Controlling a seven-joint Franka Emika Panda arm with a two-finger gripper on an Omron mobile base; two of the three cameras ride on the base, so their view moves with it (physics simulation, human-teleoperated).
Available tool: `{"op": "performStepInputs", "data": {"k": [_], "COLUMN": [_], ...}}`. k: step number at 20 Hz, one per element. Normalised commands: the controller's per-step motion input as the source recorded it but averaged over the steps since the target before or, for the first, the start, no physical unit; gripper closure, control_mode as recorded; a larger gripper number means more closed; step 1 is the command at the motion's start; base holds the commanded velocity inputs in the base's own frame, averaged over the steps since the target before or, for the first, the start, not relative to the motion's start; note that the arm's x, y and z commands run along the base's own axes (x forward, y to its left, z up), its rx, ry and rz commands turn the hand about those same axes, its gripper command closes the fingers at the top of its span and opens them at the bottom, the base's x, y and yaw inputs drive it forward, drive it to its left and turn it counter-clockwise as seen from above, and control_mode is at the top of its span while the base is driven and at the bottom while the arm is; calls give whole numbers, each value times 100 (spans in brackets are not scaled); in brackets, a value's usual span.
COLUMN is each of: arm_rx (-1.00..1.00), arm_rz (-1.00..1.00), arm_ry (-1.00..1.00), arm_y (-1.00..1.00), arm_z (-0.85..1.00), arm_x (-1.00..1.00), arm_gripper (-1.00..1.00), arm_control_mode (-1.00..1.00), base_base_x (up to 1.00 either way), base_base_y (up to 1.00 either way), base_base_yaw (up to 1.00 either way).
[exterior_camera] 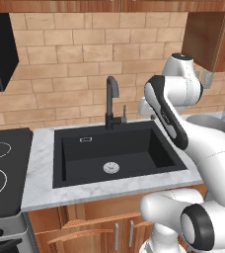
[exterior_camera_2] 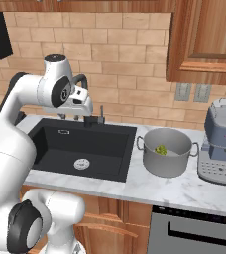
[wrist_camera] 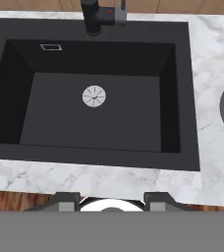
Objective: Dump the broccoli from the pot into the sink. Then turn on the water and wash the broccoli. Then turn off the water and put the broccoli back in the pot.
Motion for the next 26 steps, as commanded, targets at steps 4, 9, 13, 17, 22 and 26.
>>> {"op": "performStepInputs", "data": {"k": [4, 9, 13, 17, 22, 26], "arm_rx": [0, 0, 1, 4, 0, -2], "arm_rz": [0, 0, 0, 0, 0, 0], "arm_ry": [0, -1, -7, -14, -5, 0], "arm_y": [0, 0, -57, -100, -99, -79], "arm_z": [0, 0, 0, 0, 0, -3], "arm_x": [0, -3, -16, -10, 0, 12], "arm_gripper": [-100, -100, -100, -100, -100, -100], "arm_control_mode": [-100, -100, -100, -100, -100, -100], "base_base_x": [0, 0, 0, 0, 0, 0], "base_base_y": [0, 0, 0, 0, 0, 0], "base_base_yaw": [0, 0, 0, 0, 0, 0]}}
